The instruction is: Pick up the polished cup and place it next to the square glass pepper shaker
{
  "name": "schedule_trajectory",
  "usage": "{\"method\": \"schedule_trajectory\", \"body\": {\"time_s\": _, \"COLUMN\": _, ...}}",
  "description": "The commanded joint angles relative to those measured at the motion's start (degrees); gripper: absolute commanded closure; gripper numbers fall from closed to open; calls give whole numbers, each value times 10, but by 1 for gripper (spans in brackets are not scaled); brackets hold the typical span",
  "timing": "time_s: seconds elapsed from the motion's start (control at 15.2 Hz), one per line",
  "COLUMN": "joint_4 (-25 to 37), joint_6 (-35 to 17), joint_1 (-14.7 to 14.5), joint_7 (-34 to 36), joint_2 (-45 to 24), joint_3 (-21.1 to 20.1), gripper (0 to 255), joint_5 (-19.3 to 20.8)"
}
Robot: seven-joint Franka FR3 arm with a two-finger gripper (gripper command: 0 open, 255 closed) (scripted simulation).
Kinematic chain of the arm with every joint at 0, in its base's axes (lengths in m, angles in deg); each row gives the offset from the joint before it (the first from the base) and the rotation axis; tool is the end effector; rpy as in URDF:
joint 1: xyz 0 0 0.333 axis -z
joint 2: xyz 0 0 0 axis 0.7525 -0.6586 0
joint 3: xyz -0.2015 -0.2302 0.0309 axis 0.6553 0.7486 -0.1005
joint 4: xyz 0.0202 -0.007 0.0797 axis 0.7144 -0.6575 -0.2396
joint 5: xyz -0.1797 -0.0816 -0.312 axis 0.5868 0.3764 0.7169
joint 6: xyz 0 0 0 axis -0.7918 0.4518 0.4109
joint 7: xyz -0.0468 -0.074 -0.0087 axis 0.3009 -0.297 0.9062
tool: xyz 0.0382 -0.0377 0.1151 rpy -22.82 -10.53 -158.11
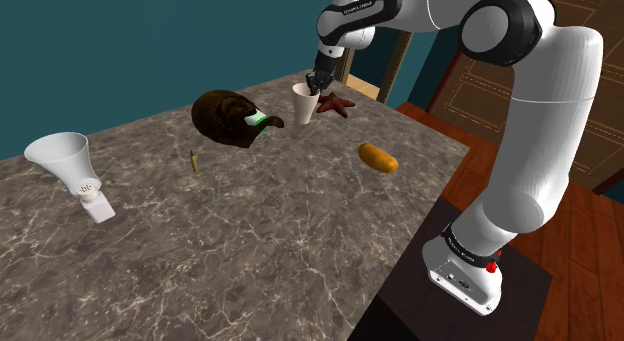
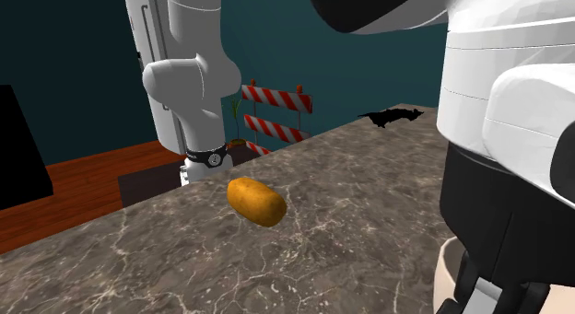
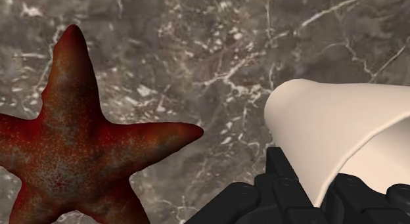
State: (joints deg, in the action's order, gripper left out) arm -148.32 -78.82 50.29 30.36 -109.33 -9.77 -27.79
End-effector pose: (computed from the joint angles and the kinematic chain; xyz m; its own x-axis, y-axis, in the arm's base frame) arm 0.6525 -0.0475 0.3484 0.9960 -0.0494 0.0746 -0.0388 -0.9898 -0.1367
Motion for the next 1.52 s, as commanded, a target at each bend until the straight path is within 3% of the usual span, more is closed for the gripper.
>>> {"method": "schedule_trajectory", "body": {"time_s": 0.0, "joint_4": 0, "joint_6": 0, "joint_1": 0, "joint_7": 0, "joint_2": 0, "joint_3": 0, "gripper": 255, "joint_5": 0}}
{"method": "schedule_trajectory", "body": {"time_s": 0.26, "joint_4": 0, "joint_6": 0, "joint_1": 0, "joint_7": 0, "joint_2": 0, "joint_3": 0, "gripper": 255, "joint_5": 0}}
{"method": "schedule_trajectory", "body": {"time_s": 1.45, "joint_4": 83, "joint_6": 120, "joint_1": 1, "joint_7": 21, "joint_2": 38, "joint_3": 5, "gripper": 255, "joint_5": 13}}
